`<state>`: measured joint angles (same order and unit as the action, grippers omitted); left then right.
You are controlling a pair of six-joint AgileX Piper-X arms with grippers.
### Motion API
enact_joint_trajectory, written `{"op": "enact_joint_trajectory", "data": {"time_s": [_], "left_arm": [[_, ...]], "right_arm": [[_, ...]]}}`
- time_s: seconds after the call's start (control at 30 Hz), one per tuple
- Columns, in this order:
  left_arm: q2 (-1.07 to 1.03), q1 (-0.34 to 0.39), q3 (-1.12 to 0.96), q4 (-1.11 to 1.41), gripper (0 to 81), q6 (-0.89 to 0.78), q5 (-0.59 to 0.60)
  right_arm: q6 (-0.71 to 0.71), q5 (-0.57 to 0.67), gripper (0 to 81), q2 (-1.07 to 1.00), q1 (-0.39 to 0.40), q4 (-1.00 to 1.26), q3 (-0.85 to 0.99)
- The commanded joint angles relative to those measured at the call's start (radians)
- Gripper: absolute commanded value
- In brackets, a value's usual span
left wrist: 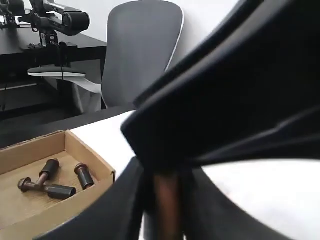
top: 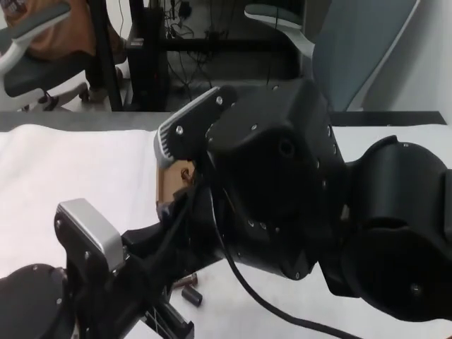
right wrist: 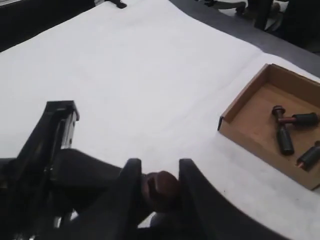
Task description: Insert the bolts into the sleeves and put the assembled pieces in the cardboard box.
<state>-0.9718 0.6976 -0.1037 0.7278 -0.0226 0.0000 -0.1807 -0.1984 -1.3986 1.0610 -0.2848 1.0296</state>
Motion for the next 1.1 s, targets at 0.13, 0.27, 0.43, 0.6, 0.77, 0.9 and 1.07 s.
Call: {"op": "enact_joint_trajectory", "data": {"time_s": [0.13, 0.27, 0.43, 0.6, 0.77, 0.9, 1.07], "left_arm": [[-0.003, 0.002, -0.007, 0.007, 1.8, -0.008, 0.0], [-0.003, 0.002, -0.007, -0.038, 1.8, -0.008, 0.008], [-0.003, 0.002, -0.005, -0.112, 1.8, -0.002, 0.008], [-0.003, 0.002, -0.005, -0.109, 1.8, 0.001, 0.008], [-0.003, 0.002, -0.005, -0.109, 1.8, 0.004, 0.008], [-0.003, 0.002, -0.005, -0.109, 1.8, 0.004, 0.008], [-0.003, -0.001, -0.005, -0.06, 1.8, 0.004, 0.008]], "right_arm": [[0.125, -0.107, 0.4, 0.001, 0.005, -0.012, 0.003], [0.165, -0.122, 0.4, 0.001, 0.005, 0.001, 0.006], [0.219, -0.135, 0.4, 0.003, 0.005, 0.066, 0.009], [0.267, -0.167, 0.4, 0.006, 0.005, 0.065, 0.009], [0.316, -0.204, 0.4, 0.006, 0.005, 0.065, 0.009], [0.316, -0.2, 0.4, 0.006, 0.005, 0.103, 0.009], [0.293, -0.177, 0.4, 0.006, 0.005, 0.11, 0.005]]}}
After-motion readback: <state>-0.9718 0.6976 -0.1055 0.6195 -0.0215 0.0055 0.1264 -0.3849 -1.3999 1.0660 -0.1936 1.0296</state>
